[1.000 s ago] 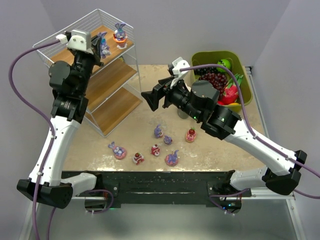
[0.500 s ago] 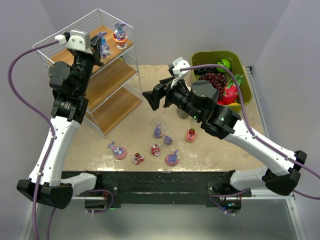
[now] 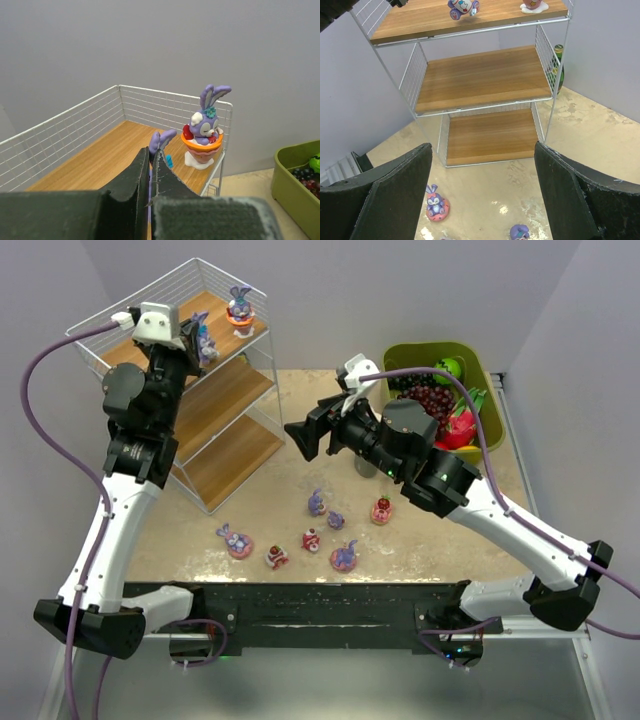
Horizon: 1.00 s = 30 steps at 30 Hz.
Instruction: Place and organize the plastic toys onto the shelf
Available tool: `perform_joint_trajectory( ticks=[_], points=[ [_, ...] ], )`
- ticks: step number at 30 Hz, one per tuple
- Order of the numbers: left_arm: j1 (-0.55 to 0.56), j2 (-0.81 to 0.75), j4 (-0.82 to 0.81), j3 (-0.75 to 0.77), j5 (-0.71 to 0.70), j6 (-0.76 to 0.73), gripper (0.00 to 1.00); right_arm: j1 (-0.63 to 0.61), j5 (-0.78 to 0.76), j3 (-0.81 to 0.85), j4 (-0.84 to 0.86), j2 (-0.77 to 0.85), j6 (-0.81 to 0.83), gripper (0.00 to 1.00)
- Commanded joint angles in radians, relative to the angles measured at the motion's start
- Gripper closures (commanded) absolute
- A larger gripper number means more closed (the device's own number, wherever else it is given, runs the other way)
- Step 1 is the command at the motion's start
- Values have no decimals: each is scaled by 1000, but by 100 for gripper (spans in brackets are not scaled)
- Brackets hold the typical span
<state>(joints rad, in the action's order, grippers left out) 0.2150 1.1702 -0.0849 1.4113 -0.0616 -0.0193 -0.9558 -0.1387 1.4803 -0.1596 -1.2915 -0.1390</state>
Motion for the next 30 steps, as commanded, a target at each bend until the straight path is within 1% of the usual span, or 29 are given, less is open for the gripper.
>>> perform_joint_trajectory(
  ticks=[1,12,21,26,30],
  points=[
    [-8,-7,-53,-6,-32,-7,100,5,14,-2,45,-9,-13,14],
    [-9,-12,-75,-46,-53,-34,100,6,24,-3,55,-22,-22,14],
    [-9,0,-73,-37,-64,-39,100,8,30,-2,57,-32,-27,14],
    [-9,9,-69,-23,-55,-41,91,6,34,0,61,-38,-27,14],
    [-9,19,-64,-12,-49,-45,89,8,34,0,65,-40,-28,14]
  ],
)
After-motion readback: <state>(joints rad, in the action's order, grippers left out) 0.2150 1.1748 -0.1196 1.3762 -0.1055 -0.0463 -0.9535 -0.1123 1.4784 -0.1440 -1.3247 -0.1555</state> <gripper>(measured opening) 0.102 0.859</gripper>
